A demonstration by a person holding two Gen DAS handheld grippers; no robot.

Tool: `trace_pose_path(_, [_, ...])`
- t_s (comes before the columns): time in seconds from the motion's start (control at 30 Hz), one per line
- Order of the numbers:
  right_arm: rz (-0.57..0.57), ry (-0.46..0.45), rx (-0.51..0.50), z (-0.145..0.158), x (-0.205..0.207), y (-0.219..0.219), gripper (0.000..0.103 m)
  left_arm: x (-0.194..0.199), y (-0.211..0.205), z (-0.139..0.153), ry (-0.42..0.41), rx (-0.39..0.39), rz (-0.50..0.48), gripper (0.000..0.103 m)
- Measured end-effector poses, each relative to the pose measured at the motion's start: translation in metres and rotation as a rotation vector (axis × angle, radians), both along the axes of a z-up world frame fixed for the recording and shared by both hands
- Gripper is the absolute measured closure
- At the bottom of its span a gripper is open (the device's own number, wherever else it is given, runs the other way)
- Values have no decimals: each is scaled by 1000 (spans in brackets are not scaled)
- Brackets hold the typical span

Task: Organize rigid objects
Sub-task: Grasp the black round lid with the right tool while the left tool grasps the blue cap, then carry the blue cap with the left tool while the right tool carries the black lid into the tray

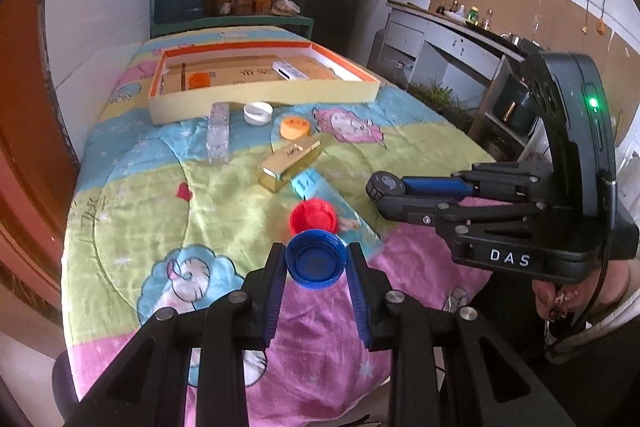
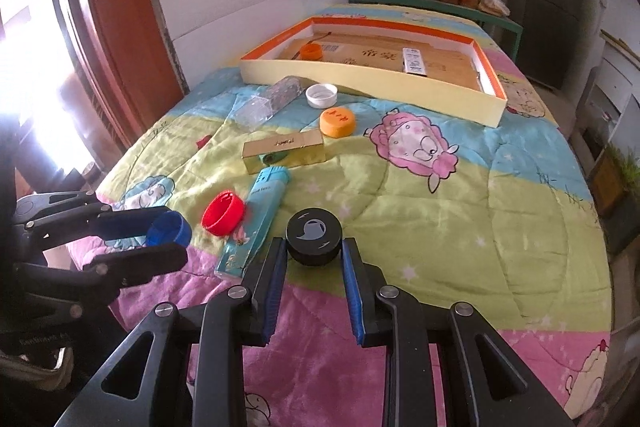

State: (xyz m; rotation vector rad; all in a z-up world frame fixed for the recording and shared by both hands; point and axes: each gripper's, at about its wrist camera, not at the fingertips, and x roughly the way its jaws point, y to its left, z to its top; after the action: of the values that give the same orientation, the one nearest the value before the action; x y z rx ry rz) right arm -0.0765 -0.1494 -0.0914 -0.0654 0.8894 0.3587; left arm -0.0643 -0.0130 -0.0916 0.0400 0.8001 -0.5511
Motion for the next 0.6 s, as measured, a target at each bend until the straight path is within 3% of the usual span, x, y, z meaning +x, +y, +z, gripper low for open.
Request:
trace_pose_path(0.37, [-25,-51,9,19,12,-4,75,23,-4,23,-51,4,60,72])
trace_pose_path(0.6, [-46,-102,15,39,29,-6,75,47,-7,41,-91,18,157,72])
